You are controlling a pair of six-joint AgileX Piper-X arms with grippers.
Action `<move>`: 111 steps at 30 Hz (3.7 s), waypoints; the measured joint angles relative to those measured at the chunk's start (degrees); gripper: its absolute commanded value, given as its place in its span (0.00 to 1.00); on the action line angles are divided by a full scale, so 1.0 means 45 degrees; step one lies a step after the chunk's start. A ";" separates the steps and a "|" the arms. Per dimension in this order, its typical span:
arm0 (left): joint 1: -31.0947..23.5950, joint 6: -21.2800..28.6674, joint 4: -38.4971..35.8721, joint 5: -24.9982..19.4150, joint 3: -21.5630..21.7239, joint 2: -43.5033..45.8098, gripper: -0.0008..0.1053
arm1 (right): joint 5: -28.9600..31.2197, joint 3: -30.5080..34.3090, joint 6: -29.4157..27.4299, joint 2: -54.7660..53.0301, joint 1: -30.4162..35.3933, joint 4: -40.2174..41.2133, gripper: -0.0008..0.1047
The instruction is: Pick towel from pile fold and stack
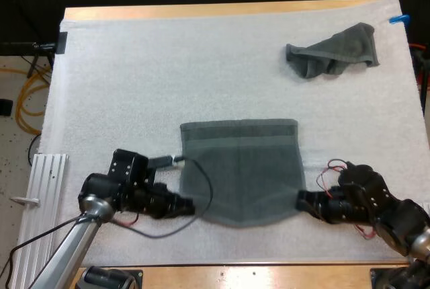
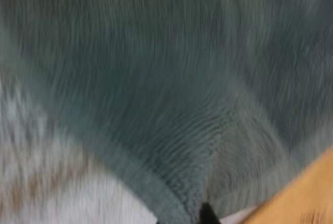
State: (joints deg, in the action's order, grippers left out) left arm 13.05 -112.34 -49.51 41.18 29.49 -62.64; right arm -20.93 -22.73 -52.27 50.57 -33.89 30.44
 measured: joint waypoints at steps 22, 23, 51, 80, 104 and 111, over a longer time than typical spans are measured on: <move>0.0000 -0.4261 0.9951 -0.1352 0.0000 -0.3705 0.01 | -0.0660 0.0000 0.2086 0.6040 0.2834 -0.8625 0.01; 0.0000 -0.4261 1.0121 -0.1483 0.0000 -0.3734 0.01 | -0.0625 0.0000 0.2172 0.6168 0.2834 -0.8909 0.01; 0.0000 -0.4261 1.3142 -0.2640 0.0000 -0.5234 0.01 | 0.0999 -0.2002 0.2297 0.8223 0.2846 -0.9867 0.01; -0.2446 -0.1875 1.0937 -0.0240 0.0860 -0.0811 0.45 | 0.1715 -0.5028 -0.5674 0.6115 0.2859 -0.3564 0.75; -0.2627 -0.0573 -0.0482 -0.0431 0.0998 0.6876 0.66 | 0.2914 -0.5446 -0.7439 0.3433 0.3084 0.2570 0.75; -0.2627 -0.0463 -0.0688 -0.0185 0.0998 0.6876 0.66 | 0.0179 -0.5447 -0.7239 0.6647 0.4969 0.0978 0.75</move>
State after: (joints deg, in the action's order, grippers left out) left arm 1.23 -114.42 -52.60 40.34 33.98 -31.70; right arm -20.13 -47.25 -84.85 80.48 -11.53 34.84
